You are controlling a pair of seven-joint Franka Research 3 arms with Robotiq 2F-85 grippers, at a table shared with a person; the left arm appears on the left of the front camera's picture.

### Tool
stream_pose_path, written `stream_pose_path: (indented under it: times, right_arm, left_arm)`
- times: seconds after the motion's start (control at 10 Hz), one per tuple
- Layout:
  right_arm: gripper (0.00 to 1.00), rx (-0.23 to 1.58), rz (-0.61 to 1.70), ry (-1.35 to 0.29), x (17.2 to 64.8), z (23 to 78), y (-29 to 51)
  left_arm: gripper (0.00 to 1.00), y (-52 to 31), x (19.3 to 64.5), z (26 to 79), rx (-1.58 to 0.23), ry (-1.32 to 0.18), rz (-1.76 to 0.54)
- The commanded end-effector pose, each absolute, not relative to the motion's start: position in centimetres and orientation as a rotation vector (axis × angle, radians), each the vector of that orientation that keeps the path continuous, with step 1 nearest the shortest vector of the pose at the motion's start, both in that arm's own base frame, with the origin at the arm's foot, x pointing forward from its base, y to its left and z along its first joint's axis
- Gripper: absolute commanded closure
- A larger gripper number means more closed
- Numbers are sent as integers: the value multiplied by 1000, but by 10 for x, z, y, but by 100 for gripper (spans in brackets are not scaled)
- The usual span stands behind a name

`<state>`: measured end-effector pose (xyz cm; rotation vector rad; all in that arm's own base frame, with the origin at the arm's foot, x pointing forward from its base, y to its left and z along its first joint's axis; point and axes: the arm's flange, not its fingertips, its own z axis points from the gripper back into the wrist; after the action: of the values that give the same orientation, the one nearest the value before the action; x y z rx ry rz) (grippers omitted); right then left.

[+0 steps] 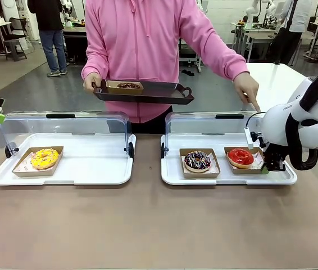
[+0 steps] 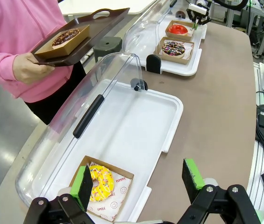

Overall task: Provide the desired donut to the person.
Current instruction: Pick up and lift the Paper togo box containing the Donut pointed at by the person.

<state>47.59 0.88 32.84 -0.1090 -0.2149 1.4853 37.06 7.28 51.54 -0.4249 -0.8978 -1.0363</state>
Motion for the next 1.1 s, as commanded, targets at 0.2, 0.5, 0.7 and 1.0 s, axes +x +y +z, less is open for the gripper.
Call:
stream_pose_path:
  times: [0.2, 0.5, 0.7, 1.0]
  right_arm:
    - [100, -98, 1523, -186, 482, 327, 6]
    - [100, -117, 1564, -215, 461, 349, 10]
    - [100, -104, 1576, -226, 423, 389, 8]
    - [100, -113, 1656, -237, 355, 441, 10]
  left_arm:
    - [0, 74, 370, 515, -427, -899, -1034]
    - [0, 74, 370, 515, -427, -899, -1034]
    - [0, 74, 370, 515, -427, -899, -1034]
    - [0, 74, 370, 515, -427, -899, -1034]
